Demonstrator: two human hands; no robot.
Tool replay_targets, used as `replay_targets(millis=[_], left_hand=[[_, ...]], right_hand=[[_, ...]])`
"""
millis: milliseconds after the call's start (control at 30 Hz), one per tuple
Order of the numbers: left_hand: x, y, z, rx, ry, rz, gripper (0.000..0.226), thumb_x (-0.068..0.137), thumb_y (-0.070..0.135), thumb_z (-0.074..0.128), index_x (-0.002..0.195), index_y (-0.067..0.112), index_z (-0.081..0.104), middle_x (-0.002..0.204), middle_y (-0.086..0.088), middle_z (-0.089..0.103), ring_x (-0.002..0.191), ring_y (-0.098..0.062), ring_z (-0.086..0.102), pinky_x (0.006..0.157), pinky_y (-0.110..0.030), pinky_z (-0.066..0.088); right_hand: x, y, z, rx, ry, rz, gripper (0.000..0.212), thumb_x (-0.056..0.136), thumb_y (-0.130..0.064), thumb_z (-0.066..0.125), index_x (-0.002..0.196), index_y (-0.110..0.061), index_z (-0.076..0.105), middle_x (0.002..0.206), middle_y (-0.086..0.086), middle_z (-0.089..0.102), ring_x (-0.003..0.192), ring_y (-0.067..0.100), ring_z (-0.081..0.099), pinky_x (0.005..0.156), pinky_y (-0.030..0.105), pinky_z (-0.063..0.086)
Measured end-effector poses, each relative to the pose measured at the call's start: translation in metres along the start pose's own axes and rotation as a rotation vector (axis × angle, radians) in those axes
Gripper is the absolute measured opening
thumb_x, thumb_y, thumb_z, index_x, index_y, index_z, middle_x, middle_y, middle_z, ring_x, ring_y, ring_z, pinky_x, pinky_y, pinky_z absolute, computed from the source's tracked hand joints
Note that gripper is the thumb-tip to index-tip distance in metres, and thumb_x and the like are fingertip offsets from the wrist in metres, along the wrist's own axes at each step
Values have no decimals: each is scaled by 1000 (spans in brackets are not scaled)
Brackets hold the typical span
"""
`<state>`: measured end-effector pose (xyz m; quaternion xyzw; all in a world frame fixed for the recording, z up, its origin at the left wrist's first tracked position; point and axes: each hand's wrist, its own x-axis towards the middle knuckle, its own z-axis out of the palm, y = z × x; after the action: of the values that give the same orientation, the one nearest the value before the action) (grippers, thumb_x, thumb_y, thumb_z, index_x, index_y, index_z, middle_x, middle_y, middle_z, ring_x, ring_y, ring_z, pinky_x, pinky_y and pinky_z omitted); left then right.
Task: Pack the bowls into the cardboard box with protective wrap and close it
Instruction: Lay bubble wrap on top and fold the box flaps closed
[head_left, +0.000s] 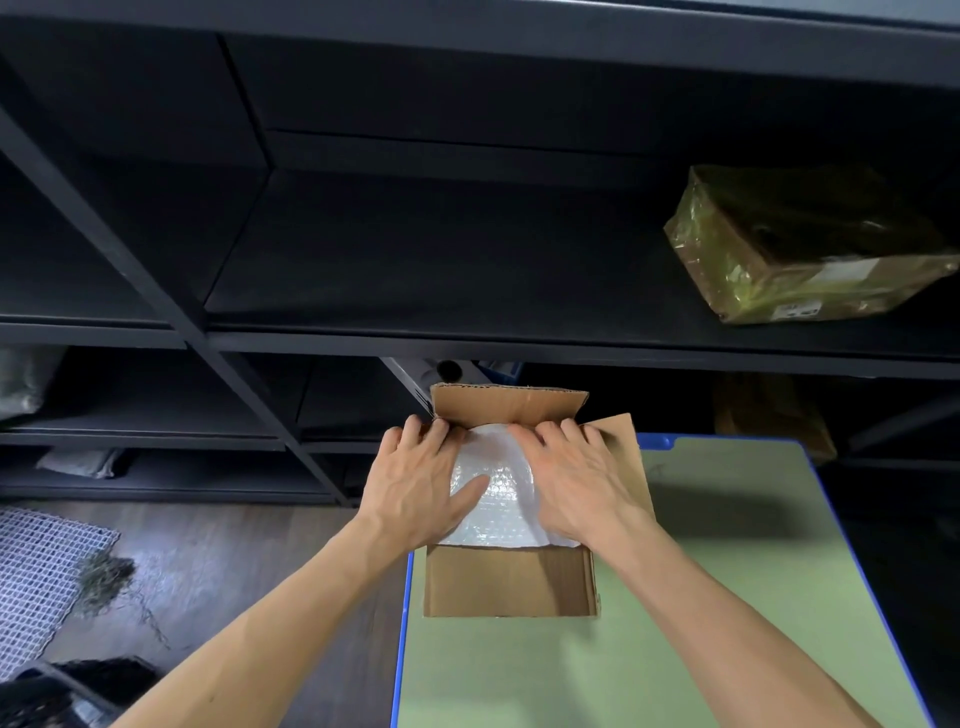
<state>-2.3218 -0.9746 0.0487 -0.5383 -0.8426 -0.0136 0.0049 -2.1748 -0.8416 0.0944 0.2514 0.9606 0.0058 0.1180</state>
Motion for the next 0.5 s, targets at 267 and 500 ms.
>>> replay_targets(millis=[267,500], left_hand=[[-4,-2,1,-20,-37,8,74,92,72,22,147,27,41,131,4,60,127,-31,42,99,-41,37],[-2,-3,-4,-13,-69,24,77,91,74,19,145,25,43,130,4,59,125,-29,41,98,-40,36]], right_hand=[[0,16,0,-15,-14,-47,69,87,-34,47,151,-17,30,135,-3,53,120,23,39,104,36,29],[-2,20,-3,-55,-25,-98,66,80,-45,45,139,-16,46,121,-3,57,108,22,41,102,37,31]])
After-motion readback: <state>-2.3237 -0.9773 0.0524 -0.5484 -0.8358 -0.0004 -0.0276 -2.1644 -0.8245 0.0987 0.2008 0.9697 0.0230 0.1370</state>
